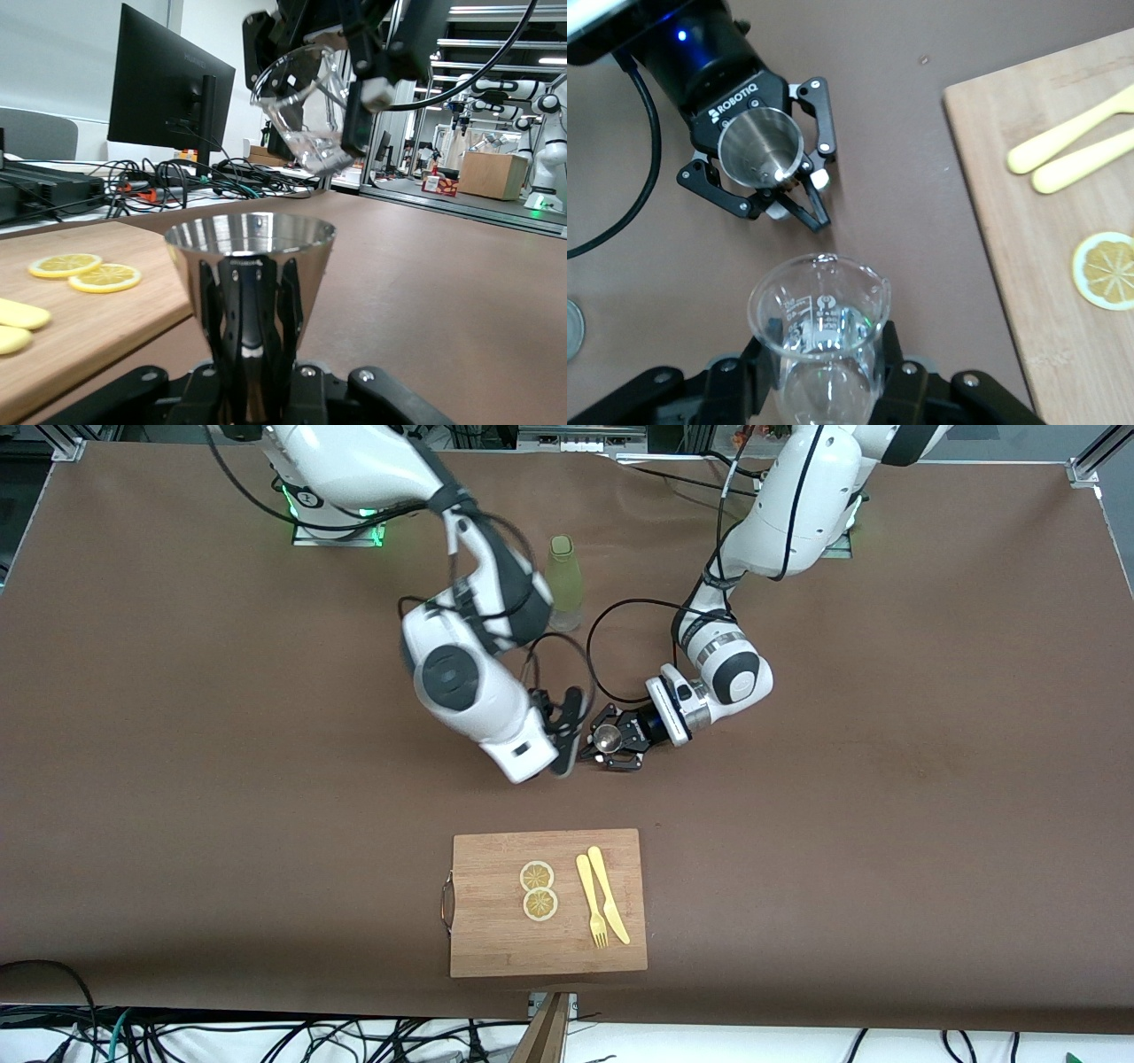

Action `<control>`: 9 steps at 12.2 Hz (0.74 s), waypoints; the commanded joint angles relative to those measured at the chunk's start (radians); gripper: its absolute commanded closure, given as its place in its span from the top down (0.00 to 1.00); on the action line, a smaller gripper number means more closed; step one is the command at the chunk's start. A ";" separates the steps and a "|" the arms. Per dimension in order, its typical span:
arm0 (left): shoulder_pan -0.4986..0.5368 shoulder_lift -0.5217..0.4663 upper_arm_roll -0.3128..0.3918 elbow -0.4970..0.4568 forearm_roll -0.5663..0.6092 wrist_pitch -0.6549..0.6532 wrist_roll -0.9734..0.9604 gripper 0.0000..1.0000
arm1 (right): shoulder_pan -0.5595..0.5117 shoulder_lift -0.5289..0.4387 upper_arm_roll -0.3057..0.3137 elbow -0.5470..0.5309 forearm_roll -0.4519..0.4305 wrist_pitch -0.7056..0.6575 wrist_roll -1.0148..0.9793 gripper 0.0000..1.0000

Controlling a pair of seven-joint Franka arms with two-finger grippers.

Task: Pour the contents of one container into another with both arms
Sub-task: 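Tilt the beaker upright and move both grippers apart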

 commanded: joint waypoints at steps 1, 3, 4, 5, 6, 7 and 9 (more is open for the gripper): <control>-0.007 -0.014 0.029 0.001 -0.046 0.012 0.048 0.00 | -0.095 -0.075 0.012 -0.091 0.183 0.013 -0.121 0.28; -0.002 -0.023 0.048 -0.005 -0.045 0.002 0.048 0.00 | -0.165 -0.105 0.012 -0.151 0.314 0.013 -0.235 0.28; 0.022 -0.028 0.053 -0.005 -0.004 -0.008 0.048 0.00 | -0.210 -0.117 0.012 -0.191 0.390 0.013 -0.320 0.29; 0.053 -0.046 0.051 -0.011 0.044 -0.008 0.042 0.00 | -0.247 -0.126 0.012 -0.228 0.456 0.010 -0.396 0.29; 0.077 -0.060 0.051 -0.022 0.082 -0.011 0.028 0.00 | -0.279 -0.135 0.012 -0.265 0.521 0.002 -0.471 0.29; 0.107 -0.072 0.051 -0.026 0.124 -0.019 0.019 0.00 | -0.313 -0.146 0.012 -0.309 0.562 -0.003 -0.552 0.29; 0.171 -0.089 0.048 -0.036 0.207 -0.044 -0.008 0.00 | -0.376 -0.163 0.012 -0.386 0.618 -0.021 -0.699 0.29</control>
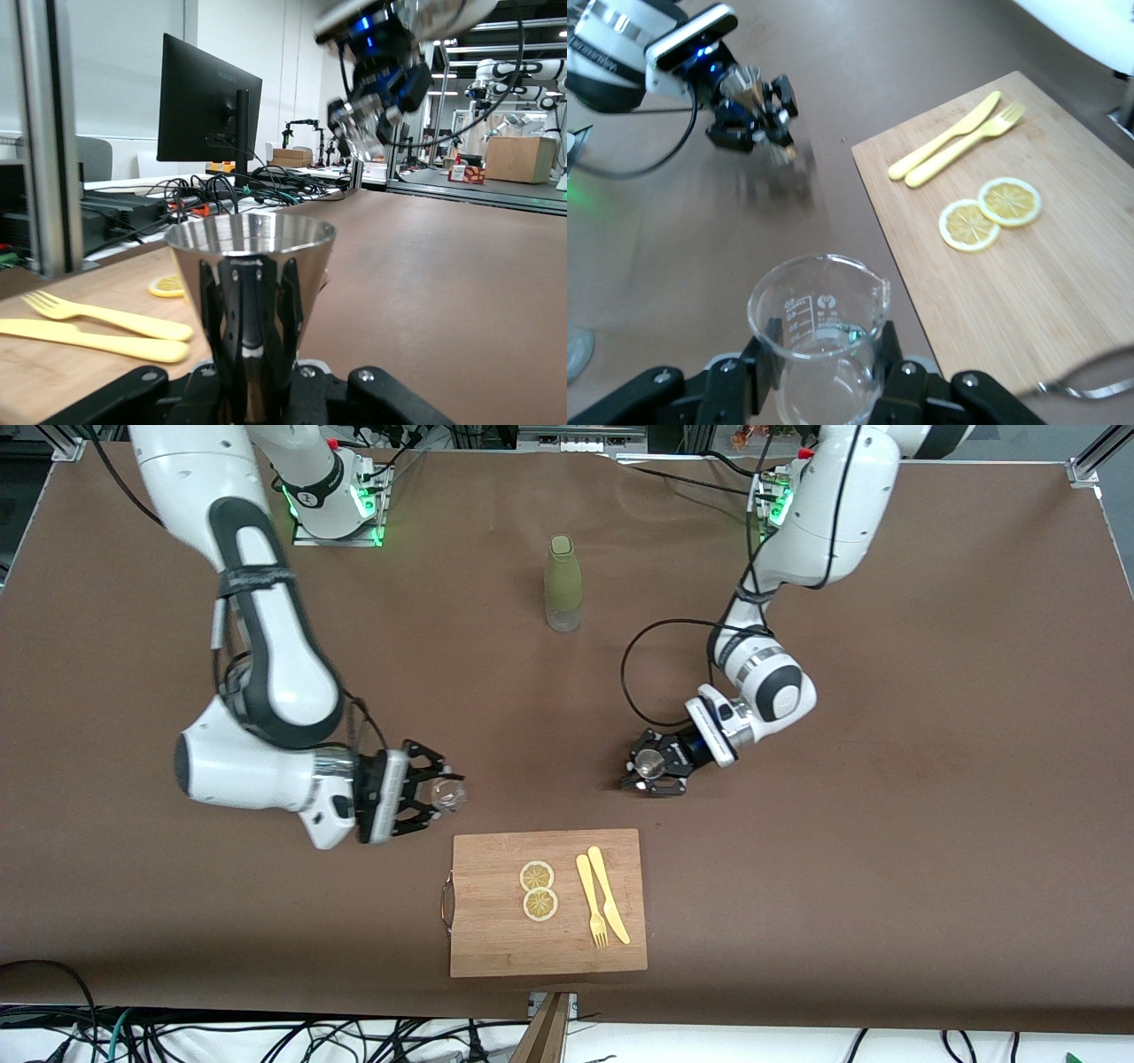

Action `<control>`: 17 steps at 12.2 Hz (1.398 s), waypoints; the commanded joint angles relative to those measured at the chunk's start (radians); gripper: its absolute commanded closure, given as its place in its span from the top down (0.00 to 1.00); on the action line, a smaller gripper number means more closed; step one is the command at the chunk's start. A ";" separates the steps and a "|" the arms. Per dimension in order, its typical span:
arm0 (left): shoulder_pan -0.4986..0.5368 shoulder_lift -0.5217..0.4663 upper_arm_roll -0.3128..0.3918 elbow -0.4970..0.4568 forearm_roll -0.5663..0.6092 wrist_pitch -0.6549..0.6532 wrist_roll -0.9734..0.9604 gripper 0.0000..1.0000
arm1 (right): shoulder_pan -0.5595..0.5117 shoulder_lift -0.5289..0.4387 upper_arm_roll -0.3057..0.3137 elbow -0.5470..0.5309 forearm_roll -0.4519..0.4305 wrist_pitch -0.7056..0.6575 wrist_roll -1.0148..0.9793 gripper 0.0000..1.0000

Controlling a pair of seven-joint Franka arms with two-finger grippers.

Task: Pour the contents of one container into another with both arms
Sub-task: 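Tilt the beaker upright and move both grippers apart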

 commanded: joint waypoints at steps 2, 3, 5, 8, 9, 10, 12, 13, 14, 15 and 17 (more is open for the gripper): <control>0.127 -0.063 -0.014 -0.043 0.172 -0.065 -0.036 0.00 | -0.124 -0.072 0.018 -0.161 0.090 -0.086 -0.260 0.29; 0.163 -0.073 -0.014 -0.049 0.223 -0.085 -0.047 0.00 | -0.165 -0.072 0.018 -0.177 0.094 -0.123 -0.329 0.29; 0.219 -0.074 -0.014 -0.057 0.303 -0.137 -0.054 0.00 | -0.237 -0.066 0.017 -0.195 0.094 -0.197 -0.473 0.29; 0.321 -0.053 -0.012 -0.057 0.447 -0.235 -0.059 0.00 | -0.349 -0.026 0.004 -0.235 0.082 -0.278 -0.712 0.29; 0.360 -0.038 -0.012 -0.054 0.494 -0.270 -0.060 0.00 | -0.386 -0.011 0.004 -0.246 0.079 -0.311 -0.773 0.29; 0.389 -0.024 -0.012 -0.051 0.534 -0.298 -0.060 0.00 | -0.412 0.005 0.004 -0.247 0.059 -0.323 -0.817 0.29; 0.475 -0.024 -0.012 -0.046 0.635 -0.318 -0.060 0.00 | -0.478 0.038 0.004 -0.247 -0.002 -0.331 -0.904 0.29; 0.506 -0.024 -0.012 -0.045 0.675 -0.344 -0.060 0.00 | -0.510 0.058 0.004 -0.247 -0.028 -0.335 -0.936 0.29; 0.542 -0.018 -0.012 -0.043 0.720 -0.367 -0.059 0.00 | -0.529 0.069 0.004 -0.247 -0.054 -0.334 -0.950 0.29; 0.579 -0.016 -0.012 -0.040 0.761 -0.378 -0.057 0.00 | -0.540 0.081 0.004 -0.246 -0.062 -0.334 -0.969 0.29; 0.627 -0.013 -0.012 -0.026 0.814 -0.407 -0.054 0.00 | -0.557 0.104 0.004 -0.241 -0.064 -0.328 -0.992 0.31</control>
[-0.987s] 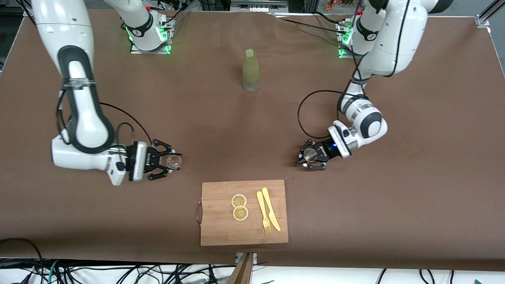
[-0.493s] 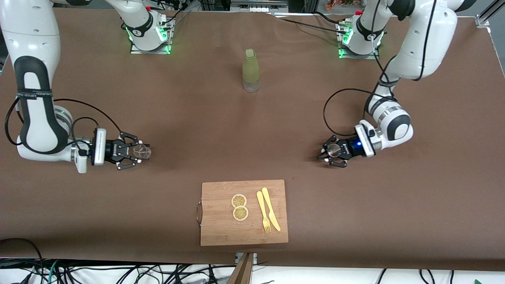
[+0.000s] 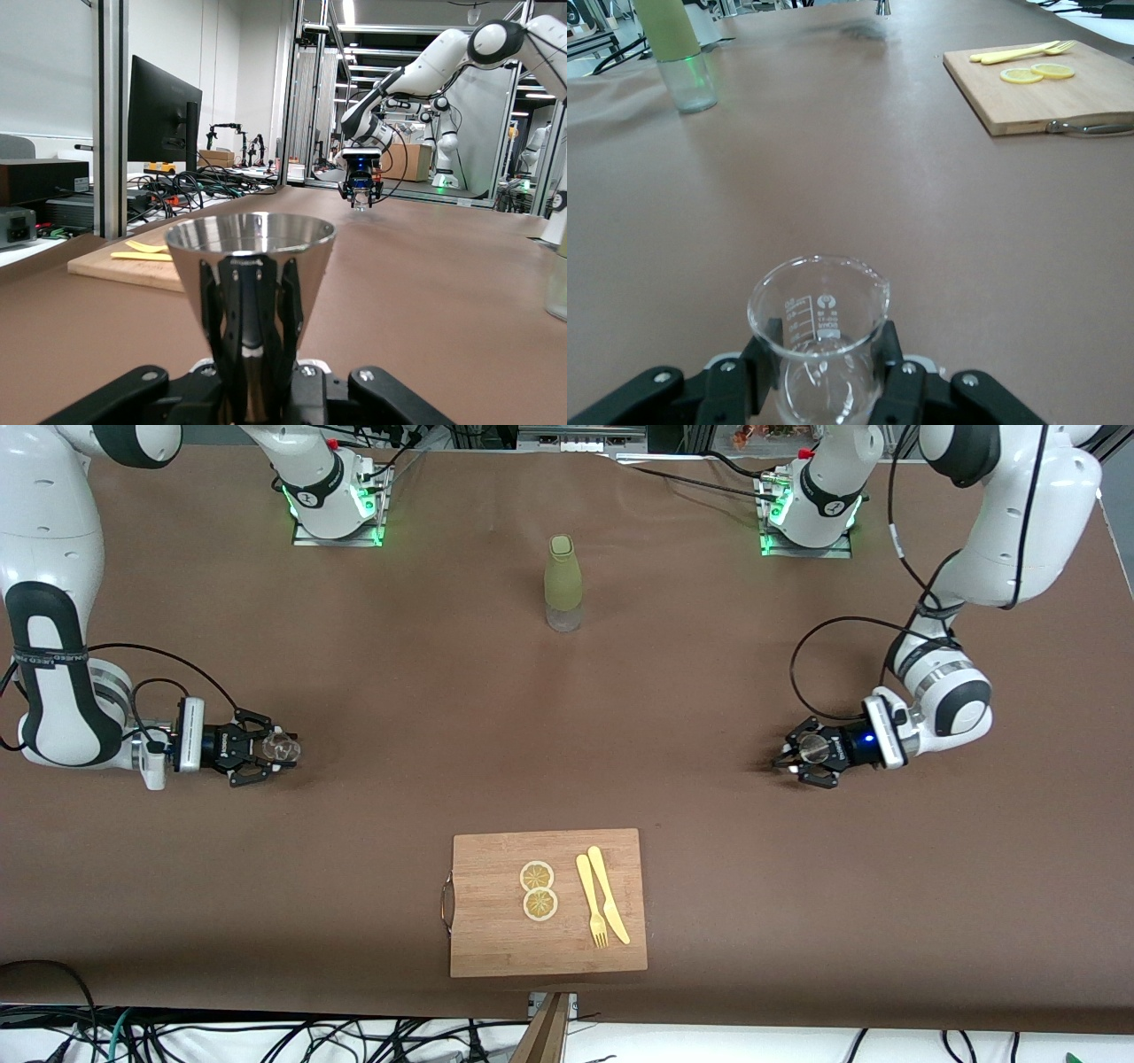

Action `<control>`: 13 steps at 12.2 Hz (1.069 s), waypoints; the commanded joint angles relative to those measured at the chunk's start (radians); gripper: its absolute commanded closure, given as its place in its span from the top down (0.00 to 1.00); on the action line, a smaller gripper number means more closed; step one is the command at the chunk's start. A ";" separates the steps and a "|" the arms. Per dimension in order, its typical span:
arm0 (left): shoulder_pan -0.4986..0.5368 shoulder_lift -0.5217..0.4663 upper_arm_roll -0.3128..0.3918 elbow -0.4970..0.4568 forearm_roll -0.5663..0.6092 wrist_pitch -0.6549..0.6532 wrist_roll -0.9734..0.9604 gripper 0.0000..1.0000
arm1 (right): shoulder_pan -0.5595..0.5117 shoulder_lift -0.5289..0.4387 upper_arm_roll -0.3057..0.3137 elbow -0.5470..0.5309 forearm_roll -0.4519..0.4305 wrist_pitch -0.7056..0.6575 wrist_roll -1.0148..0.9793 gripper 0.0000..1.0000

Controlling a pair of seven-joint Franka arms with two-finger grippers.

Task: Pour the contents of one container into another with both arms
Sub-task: 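Lower the beaker onto the table and open the right gripper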

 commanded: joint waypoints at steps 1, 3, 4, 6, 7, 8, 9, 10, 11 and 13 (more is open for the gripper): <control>0.056 0.009 -0.012 0.029 0.074 -0.055 0.003 0.00 | -0.023 0.016 0.012 0.009 -0.017 -0.009 -0.022 0.31; 0.105 0.018 -0.012 0.049 0.126 -0.067 0.003 0.00 | -0.028 0.028 0.012 0.017 -0.033 -0.001 -0.029 0.32; 0.119 0.029 -0.012 0.063 0.147 -0.091 0.003 0.00 | -0.032 0.037 0.012 0.020 -0.031 0.010 -0.029 0.32; 0.157 0.060 -0.012 0.107 0.192 -0.124 0.006 0.00 | -0.034 0.054 0.012 0.023 -0.027 0.022 -0.029 0.45; 0.179 0.061 -0.012 0.111 0.216 -0.125 0.008 0.00 | -0.034 0.059 0.012 0.023 -0.025 0.022 -0.027 0.72; 0.188 0.069 -0.012 0.111 0.230 -0.125 0.029 0.00 | -0.034 0.060 0.011 0.025 -0.024 0.022 -0.026 1.00; 0.190 0.086 -0.011 0.114 0.231 -0.125 0.064 0.00 | -0.034 0.059 0.011 0.031 -0.028 0.022 -0.023 1.00; 0.191 0.100 -0.011 0.115 0.234 -0.131 0.084 0.00 | -0.034 0.059 0.008 0.044 -0.034 0.021 -0.022 1.00; 0.193 0.110 -0.007 0.117 0.235 -0.139 0.095 0.00 | -0.034 0.059 -0.003 0.055 -0.043 0.019 -0.019 1.00; 0.211 0.124 -0.006 0.123 0.250 -0.141 0.108 0.00 | -0.034 0.051 -0.006 0.090 -0.089 0.020 -0.010 1.00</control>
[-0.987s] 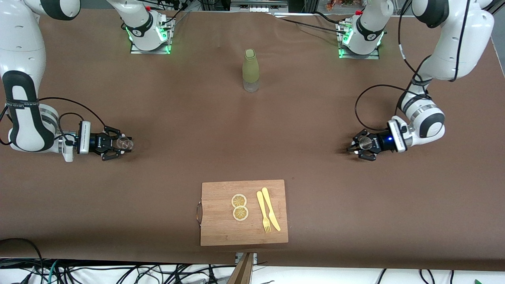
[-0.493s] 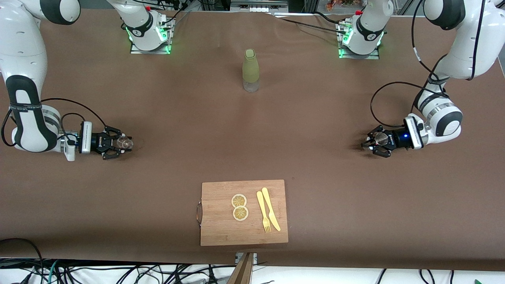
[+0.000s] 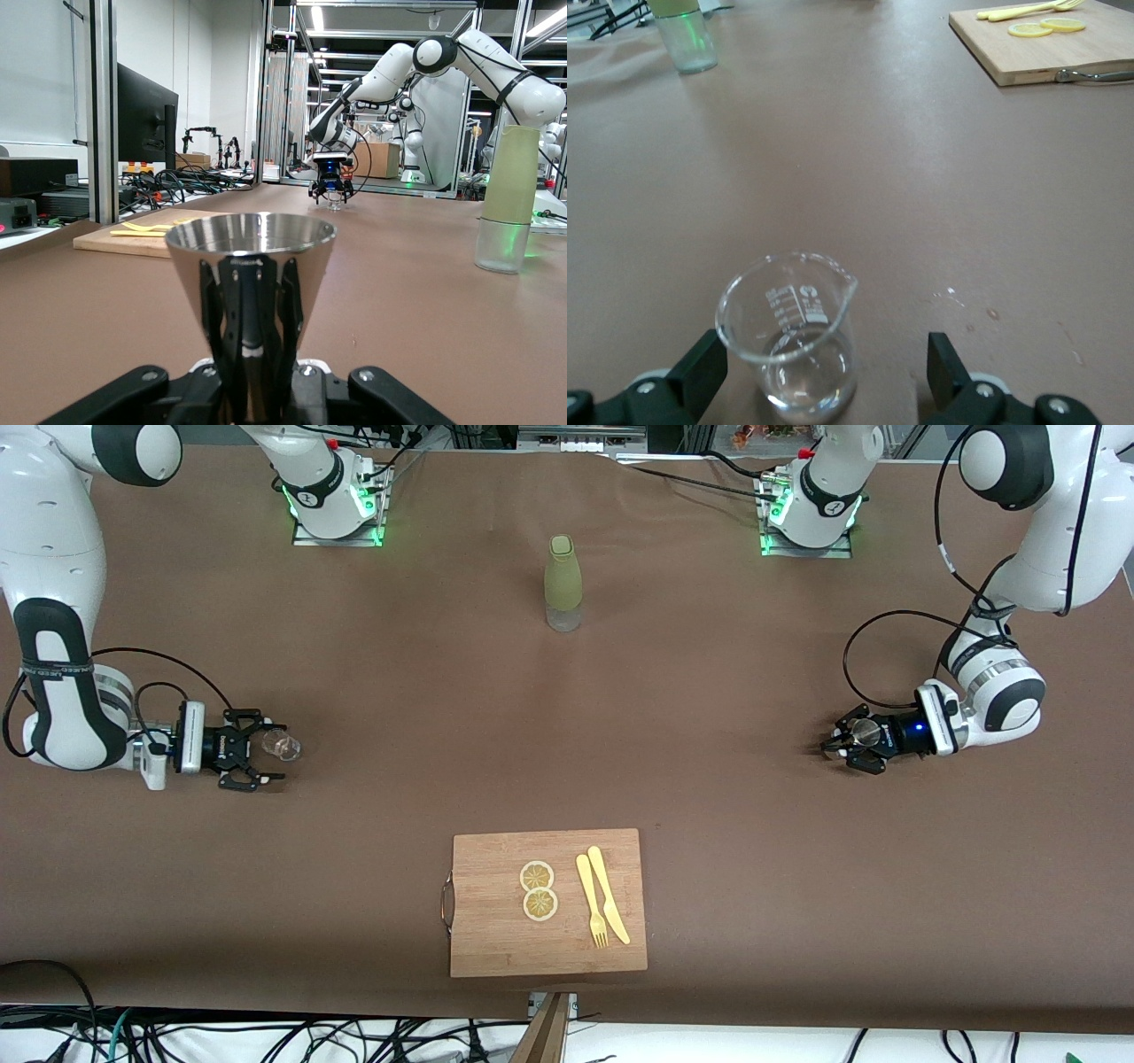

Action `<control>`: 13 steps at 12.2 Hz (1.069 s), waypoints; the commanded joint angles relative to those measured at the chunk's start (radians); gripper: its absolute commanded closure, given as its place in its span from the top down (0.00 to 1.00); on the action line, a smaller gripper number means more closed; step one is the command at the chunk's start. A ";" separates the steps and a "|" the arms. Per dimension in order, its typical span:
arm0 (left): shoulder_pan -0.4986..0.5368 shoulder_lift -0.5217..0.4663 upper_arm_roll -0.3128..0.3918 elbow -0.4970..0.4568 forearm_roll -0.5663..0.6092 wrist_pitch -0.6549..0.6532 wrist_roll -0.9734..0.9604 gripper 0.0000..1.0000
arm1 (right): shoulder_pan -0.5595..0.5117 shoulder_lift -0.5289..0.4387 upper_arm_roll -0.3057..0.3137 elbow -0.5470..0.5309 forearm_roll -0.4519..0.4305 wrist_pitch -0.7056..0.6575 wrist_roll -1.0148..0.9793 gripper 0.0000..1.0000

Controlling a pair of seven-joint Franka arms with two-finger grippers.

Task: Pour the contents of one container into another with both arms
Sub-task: 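Lower the beaker onto the table and open the right gripper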

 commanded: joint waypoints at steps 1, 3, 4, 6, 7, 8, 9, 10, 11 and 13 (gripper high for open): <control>0.028 0.038 -0.003 0.041 0.042 -0.035 0.055 0.00 | -0.012 -0.005 -0.003 0.055 -0.063 -0.008 0.017 1.00; 0.037 0.040 0.003 0.043 0.045 -0.035 0.071 0.00 | -0.012 -0.042 -0.003 0.057 -0.106 0.011 0.057 1.00; 0.044 0.040 0.003 0.044 0.060 -0.035 0.071 0.00 | -0.009 -0.071 -0.003 0.057 -0.141 0.037 0.089 1.00; 0.060 0.040 0.003 0.057 0.085 -0.035 0.069 0.00 | 0.014 -0.157 -0.002 0.042 -0.274 0.074 0.234 1.00; 0.070 0.040 0.003 0.060 0.091 -0.035 0.069 0.00 | 0.040 -0.209 0.000 0.020 -0.327 0.083 0.318 1.00; 0.073 0.043 0.003 0.067 0.100 -0.035 0.071 0.00 | 0.073 -0.262 0.000 -0.007 -0.380 0.121 0.404 1.00; 0.079 0.047 0.003 0.071 0.105 -0.035 0.071 0.00 | 0.112 -0.312 0.000 -0.029 -0.438 0.146 0.507 1.00; 0.079 0.047 0.003 0.072 0.105 -0.033 0.071 0.00 | 0.148 -0.353 0.000 -0.043 -0.503 0.158 0.614 1.00; 0.079 0.050 0.003 0.077 0.105 -0.033 0.071 0.00 | 0.184 -0.393 0.002 -0.046 -0.570 0.170 0.735 1.00; 0.079 0.058 0.003 0.080 0.105 -0.033 0.075 0.00 | 0.271 -0.482 0.011 -0.060 -0.710 0.169 1.028 1.00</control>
